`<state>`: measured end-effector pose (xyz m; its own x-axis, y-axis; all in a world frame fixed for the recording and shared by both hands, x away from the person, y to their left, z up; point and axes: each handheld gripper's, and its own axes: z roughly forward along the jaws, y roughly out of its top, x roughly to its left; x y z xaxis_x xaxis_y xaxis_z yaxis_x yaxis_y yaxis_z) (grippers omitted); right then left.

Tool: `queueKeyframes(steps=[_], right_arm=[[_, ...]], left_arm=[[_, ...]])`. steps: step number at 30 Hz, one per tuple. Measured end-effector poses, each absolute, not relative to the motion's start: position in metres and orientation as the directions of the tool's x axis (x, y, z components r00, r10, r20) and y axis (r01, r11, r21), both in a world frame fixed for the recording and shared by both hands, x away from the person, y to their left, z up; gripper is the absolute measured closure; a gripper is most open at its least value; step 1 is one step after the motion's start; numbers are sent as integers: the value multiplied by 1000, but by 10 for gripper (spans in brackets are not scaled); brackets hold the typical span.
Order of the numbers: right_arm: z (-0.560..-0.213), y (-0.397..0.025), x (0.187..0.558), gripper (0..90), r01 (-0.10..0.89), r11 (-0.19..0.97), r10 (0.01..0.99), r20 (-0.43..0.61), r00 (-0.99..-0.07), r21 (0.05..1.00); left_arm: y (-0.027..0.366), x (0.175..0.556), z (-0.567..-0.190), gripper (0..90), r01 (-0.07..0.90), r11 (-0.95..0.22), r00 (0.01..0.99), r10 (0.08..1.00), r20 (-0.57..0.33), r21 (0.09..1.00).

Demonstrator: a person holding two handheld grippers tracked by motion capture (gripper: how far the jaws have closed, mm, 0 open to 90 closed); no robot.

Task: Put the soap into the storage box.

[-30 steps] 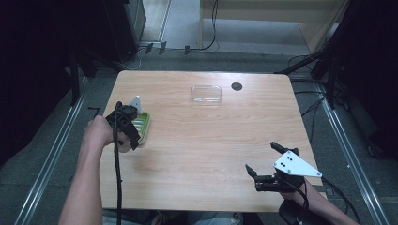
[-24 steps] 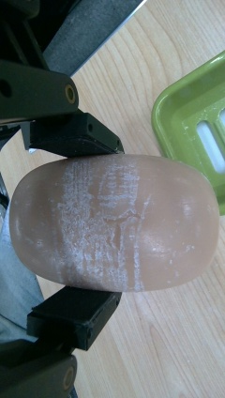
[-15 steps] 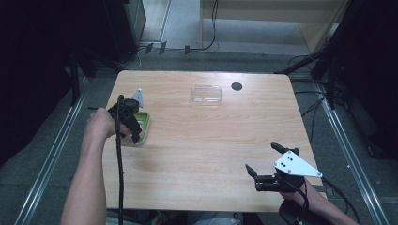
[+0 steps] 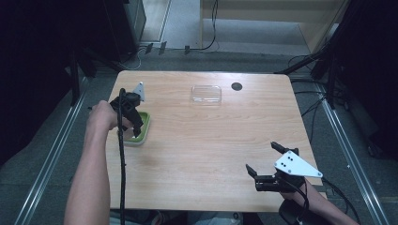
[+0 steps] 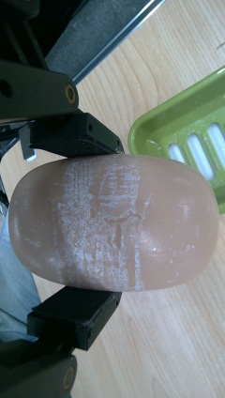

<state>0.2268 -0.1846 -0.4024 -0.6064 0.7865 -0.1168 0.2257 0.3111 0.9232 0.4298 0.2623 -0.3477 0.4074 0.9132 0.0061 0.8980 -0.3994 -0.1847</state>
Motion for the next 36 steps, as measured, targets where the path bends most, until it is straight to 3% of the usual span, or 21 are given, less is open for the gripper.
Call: queueKeyframes(steps=[36], right_arm=[[-403, -185, 227, 0, 230, 307, 788, -111, -606, 923]], left_arm=[[283, 466, -392, 334, 954, -278, 283, 959, 33, -115]])
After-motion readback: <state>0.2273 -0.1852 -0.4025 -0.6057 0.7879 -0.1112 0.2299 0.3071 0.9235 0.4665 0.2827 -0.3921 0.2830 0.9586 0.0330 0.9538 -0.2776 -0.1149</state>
